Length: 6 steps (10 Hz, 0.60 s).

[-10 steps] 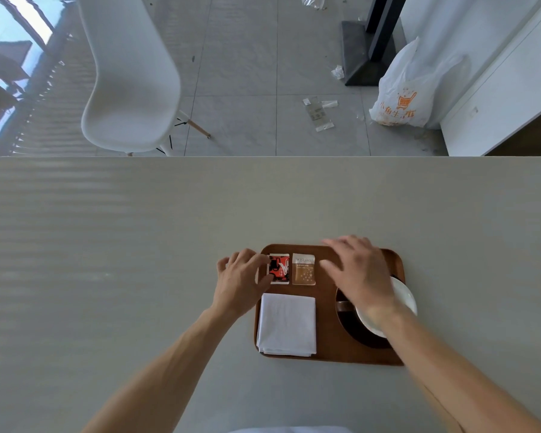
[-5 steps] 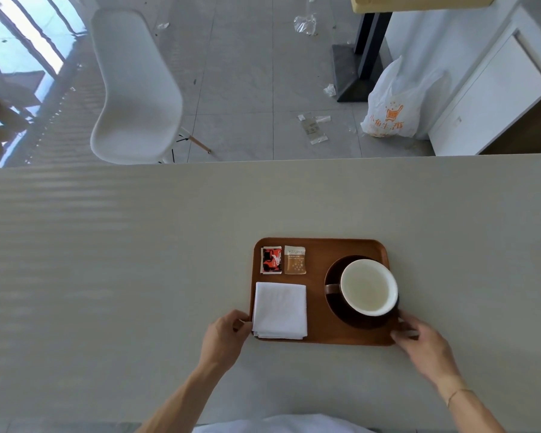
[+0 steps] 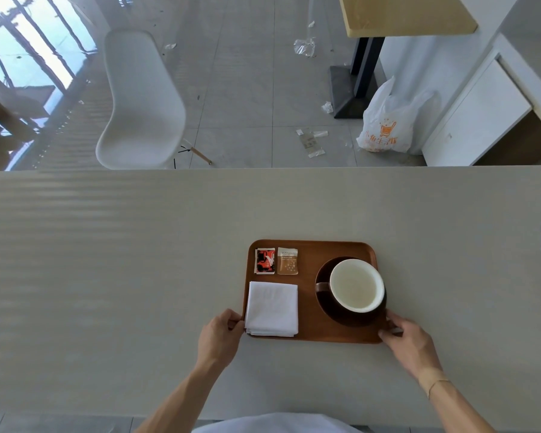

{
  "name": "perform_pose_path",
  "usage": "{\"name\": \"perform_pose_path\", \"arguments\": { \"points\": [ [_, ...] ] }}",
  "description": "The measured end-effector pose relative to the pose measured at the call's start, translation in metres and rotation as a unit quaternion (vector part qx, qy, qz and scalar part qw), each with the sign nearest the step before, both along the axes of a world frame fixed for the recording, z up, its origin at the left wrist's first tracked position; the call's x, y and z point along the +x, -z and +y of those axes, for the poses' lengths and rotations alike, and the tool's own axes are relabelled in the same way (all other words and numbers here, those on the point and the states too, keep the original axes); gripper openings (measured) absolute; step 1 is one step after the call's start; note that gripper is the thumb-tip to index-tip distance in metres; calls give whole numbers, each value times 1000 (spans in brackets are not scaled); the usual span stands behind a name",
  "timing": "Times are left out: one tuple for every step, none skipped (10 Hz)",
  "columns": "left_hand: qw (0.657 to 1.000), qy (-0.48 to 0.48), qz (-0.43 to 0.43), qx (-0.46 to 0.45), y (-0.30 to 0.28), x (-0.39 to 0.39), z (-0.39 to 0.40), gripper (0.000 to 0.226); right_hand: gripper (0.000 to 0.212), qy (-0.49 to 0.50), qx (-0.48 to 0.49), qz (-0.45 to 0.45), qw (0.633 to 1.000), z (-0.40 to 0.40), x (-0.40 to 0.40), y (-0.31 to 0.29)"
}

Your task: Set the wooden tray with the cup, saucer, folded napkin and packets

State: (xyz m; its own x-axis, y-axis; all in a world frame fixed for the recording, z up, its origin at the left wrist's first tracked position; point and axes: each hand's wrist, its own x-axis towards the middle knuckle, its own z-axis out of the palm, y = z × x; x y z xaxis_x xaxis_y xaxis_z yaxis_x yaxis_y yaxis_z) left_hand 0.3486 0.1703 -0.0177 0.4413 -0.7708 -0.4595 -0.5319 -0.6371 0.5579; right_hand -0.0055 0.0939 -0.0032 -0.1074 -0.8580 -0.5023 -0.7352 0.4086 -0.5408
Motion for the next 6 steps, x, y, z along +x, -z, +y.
{"name": "perform_pose_path", "arguments": {
  "points": [
    [1000,-1,-5,1,-2,0,4,3,45,-4,4,-8,1000,1,1,-1],
    [1000,-6,-8,5,-2,1,9,4,46,-10,4,-5,1000,1,4,0],
    [1000,-19,-8,8,-2,4,13,7,48,-12,0,-10,1000,2,7,-2],
    [1000,-22,0,14,-1,6,14,11,48,-18,7,-10,1000,3,9,-1],
    [999,-26,14,28,-3,9,13,15,45,-34,23,-24,999,-1,6,-8],
    [999,-39,23,13,-13,12,7,17,44,2,-12,-26,1000,-10,4,-25]
  ]
}}
